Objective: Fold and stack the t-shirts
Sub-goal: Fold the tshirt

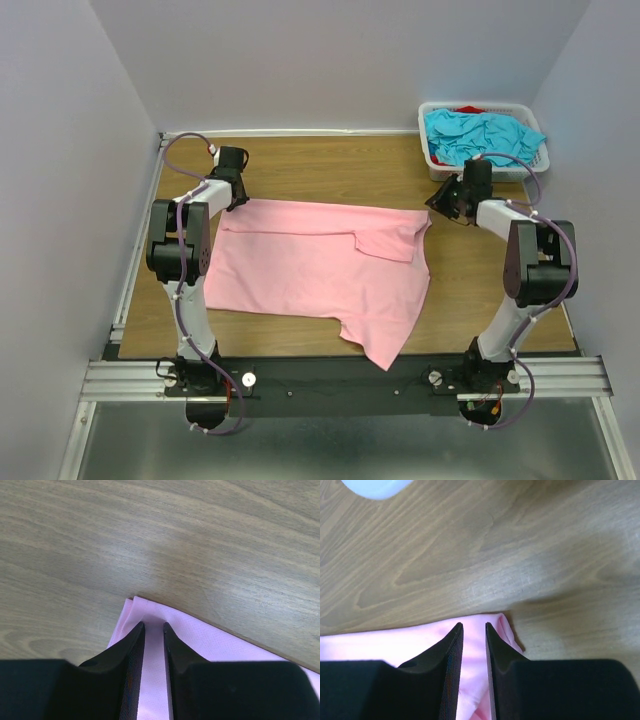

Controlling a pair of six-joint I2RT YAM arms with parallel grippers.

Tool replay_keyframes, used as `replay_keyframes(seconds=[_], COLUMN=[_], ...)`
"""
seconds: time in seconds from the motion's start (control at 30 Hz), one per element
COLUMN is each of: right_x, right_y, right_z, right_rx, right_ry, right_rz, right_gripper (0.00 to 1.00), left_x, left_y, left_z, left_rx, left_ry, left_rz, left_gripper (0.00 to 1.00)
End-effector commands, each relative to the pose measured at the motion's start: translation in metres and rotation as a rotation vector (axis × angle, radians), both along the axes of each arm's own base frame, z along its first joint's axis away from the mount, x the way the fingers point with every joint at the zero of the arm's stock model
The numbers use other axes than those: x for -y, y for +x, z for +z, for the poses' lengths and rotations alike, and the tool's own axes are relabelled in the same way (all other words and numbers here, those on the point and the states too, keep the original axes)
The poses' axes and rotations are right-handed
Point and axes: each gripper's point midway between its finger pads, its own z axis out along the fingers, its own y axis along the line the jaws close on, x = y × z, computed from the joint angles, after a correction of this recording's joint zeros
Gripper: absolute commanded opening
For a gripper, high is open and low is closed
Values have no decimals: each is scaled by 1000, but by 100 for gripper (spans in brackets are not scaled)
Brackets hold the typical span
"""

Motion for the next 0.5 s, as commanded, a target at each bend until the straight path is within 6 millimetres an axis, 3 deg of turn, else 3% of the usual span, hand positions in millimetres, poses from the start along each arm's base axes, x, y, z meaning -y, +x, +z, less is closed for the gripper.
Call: replay_keyframes(seconds=[0.0, 0.3, 0.47], right_x=[-2, 3, 1], right_y=[7, 2, 7], right_z=[-9, -33, -31], right_rx=[-13, -70, -46], right_ry=[15, 6, 17], right_rz=[22, -6, 5], right_gripper=[31, 30, 29], left_x=[-10, -10, -10], left_y=[-19, -19, -19], left_z=[-28, -28, -29], left_rx=[-95, -95, -99], left_ry=[33, 34, 36], left_rz=[14, 15, 13], left_gripper=[30, 30, 31])
